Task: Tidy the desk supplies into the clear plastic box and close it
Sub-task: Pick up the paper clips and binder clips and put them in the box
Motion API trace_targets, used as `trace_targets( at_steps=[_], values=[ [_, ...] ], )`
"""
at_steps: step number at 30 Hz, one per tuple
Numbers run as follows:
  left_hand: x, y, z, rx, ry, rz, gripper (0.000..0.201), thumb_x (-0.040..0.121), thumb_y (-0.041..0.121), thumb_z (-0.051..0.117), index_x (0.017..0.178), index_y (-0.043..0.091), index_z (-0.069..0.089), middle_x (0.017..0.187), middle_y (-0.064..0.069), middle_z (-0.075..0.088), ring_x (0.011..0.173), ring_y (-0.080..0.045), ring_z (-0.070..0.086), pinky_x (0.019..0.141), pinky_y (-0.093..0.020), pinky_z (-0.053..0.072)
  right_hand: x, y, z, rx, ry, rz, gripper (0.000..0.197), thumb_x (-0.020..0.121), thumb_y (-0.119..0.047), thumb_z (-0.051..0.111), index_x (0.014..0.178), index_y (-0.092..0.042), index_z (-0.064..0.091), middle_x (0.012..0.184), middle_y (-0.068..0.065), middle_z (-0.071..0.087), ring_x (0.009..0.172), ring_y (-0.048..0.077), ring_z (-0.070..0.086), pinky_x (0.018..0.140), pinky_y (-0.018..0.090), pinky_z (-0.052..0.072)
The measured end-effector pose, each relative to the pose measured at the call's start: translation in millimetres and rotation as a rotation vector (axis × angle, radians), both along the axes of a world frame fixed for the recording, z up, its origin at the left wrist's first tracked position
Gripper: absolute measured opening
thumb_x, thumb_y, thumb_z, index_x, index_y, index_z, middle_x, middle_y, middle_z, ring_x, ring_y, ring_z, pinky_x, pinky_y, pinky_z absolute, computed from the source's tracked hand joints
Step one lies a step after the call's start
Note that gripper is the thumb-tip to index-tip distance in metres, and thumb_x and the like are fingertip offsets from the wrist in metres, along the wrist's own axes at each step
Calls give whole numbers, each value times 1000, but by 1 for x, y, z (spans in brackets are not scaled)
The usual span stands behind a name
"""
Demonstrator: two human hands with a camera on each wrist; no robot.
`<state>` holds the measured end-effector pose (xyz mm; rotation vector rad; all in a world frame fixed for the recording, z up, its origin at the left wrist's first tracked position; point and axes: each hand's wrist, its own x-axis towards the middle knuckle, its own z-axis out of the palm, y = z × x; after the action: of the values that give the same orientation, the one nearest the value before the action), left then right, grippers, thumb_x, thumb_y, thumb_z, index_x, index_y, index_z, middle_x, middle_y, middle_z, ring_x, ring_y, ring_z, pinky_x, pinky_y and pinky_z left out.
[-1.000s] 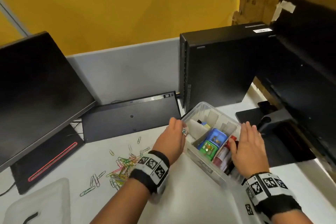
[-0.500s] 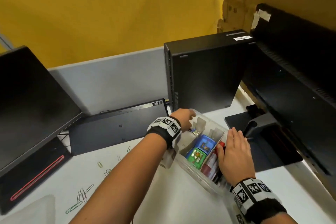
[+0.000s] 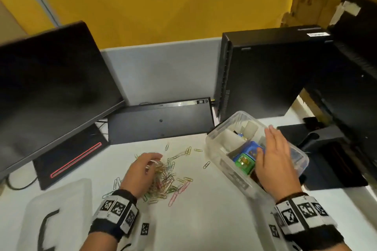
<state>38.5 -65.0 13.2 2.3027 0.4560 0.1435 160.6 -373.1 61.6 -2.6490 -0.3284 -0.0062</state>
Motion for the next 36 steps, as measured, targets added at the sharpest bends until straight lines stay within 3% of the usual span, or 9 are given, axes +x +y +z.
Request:
trace_targets(
  at_steps=[4, 7, 12, 16, 19, 23, 28, 31, 36],
  values=[
    [-57, 40, -43, 135, 167, 116, 28, 92, 10, 52, 117, 19, 61, 118, -3, 58, 111, -22, 54, 98, -33, 42, -40, 55, 1, 140, -129, 309, 41, 95, -21, 40, 135, -13, 45, 136, 0, 44, 127, 13, 39, 107, 22, 28],
    [-83, 63, -56, 231, 343, 176, 38, 92, 11, 47, 129, 18, 52, 131, -6, 48, 117, -24, 45, 104, -33, 36, -66, 97, -37, 72, -24, 524, 37, 93, -22, 39, 127, -16, 52, 129, -5, 48, 119, 11, 46, 98, 22, 40],
    [-97, 82, -61, 302, 511, 199, 45, 91, 17, 50, 135, 18, 39, 134, -6, 37, 119, -25, 38, 102, -32, 39, -60, 139, -102, -130, 293, 345, 54, 96, -22, 40, 147, -12, 26, 157, 4, 12, 143, 20, 17, 115, 32, 27],
    [-95, 81, -69, 254, 400, 179, 44, 90, 11, 50, 134, 16, 44, 123, -4, 41, 111, -20, 42, 99, -26, 40, -57, 150, -126, -212, 343, 197, 66, 100, -34, 31, 151, -5, 2, 159, 11, -10, 147, 26, -6, 118, 33, 6],
    [-87, 72, -74, 185, 333, 112, 46, 91, 10, 50, 136, 17, 44, 122, -2, 42, 110, -15, 43, 98, -20, 37, -72, 155, -135, -185, 302, 241, 63, 101, -33, 24, 151, -5, -1, 158, 11, -12, 147, 24, -8, 115, 26, -2],
    [-72, 60, -81, 104, 298, -22, 45, 91, 12, 51, 135, 18, 46, 118, 0, 44, 109, -14, 47, 98, -20, 37, -84, 153, -137, -59, 283, 335, 52, 100, -26, 29, 150, -15, 20, 158, 0, 15, 145, 14, 15, 113, 20, 12],
    [-36, 72, -67, 111, 180, 14, 33, 94, 11, 45, 124, 20, 54, 118, 3, 47, 110, -16, 51, 98, -29, 44, -45, 156, -123, -19, 120, 361, 29, 98, -19, 39, 121, -16, 56, 124, -2, 51, 110, 15, 50, 94, 27, 44],
    [2, 76, -55, 272, 213, -95, 49, 92, 4, 44, 137, 22, 40, 136, 2, 40, 122, -18, 39, 101, -31, 42, -14, 169, -116, -134, 180, 377, 36, 96, -14, 41, 132, -14, 47, 139, 3, 41, 124, 18, 43, 101, 31, 42],
    [56, 61, -55, 440, 362, -388, 83, 81, -9, 44, 150, 23, 10, 158, 2, 9, 142, -23, 16, 115, -40, 27, 8, 194, -123, -347, 391, 281, 55, 101, -26, 24, 151, -9, 9, 158, 16, -1, 146, 33, 3, 120, 41, 13]
  ],
)
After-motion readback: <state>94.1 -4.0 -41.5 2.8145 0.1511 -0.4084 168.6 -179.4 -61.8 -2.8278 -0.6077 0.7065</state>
